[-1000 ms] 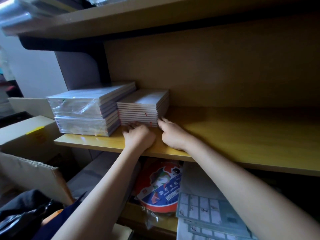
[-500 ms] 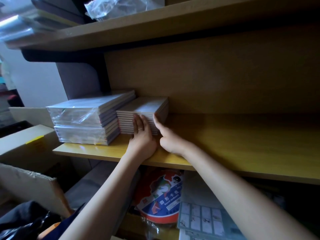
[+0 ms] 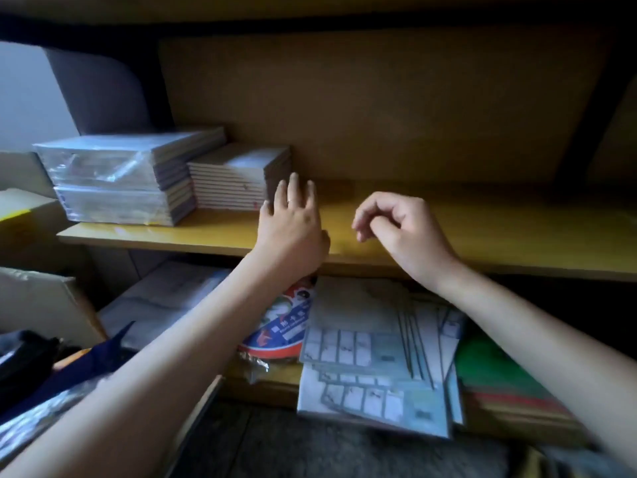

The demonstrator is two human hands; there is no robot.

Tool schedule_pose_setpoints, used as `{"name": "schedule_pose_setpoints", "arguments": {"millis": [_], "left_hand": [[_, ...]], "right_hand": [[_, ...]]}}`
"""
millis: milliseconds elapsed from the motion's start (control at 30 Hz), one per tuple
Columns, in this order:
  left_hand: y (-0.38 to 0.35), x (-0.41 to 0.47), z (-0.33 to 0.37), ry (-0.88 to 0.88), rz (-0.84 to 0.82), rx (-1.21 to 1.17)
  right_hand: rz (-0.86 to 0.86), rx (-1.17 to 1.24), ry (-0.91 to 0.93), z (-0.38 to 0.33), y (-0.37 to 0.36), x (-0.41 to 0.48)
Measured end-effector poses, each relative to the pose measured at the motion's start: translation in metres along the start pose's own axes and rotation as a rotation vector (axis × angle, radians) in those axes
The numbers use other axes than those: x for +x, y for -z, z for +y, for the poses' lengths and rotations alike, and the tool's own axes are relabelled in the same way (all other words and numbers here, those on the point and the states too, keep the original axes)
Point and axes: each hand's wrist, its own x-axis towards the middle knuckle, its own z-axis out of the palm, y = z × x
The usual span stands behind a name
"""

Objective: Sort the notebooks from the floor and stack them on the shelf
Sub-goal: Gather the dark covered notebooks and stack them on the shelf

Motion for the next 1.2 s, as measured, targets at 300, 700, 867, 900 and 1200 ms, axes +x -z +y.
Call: {"name": "schedule_pose_setpoints", "arguments": {"millis": [300, 700, 867, 900, 1200], "left_hand": [[-0.044, -0.127, 0.087, -0.603, -0.024, -0.125], [-0.15, -0.2, 0.17, -0.843, -0.427, -0.163], [-0.2, -0.223, 0.203, -0.707, -0.804, -0.36], [-0.213, -0.228, 0.208, -0.68, -0.869, -0.419], [-0.262, -0.244, 0.238, -0.238, -1.099, -0.808]], "right_hand": [[0.008, -0.406, -0.218, 0.042, 0.092, -0.205], [-0.299, -0.612, -0.689, 0.087, 0.117, -0.349], [-0.817, -0.778, -0.69, 0.091, 0.084, -0.394], [-0.865, -0.806, -0.639, 0.09, 0.083, -0.402], [-0.662, -0.879, -0.685, 0.101, 0.07, -0.428]]}}
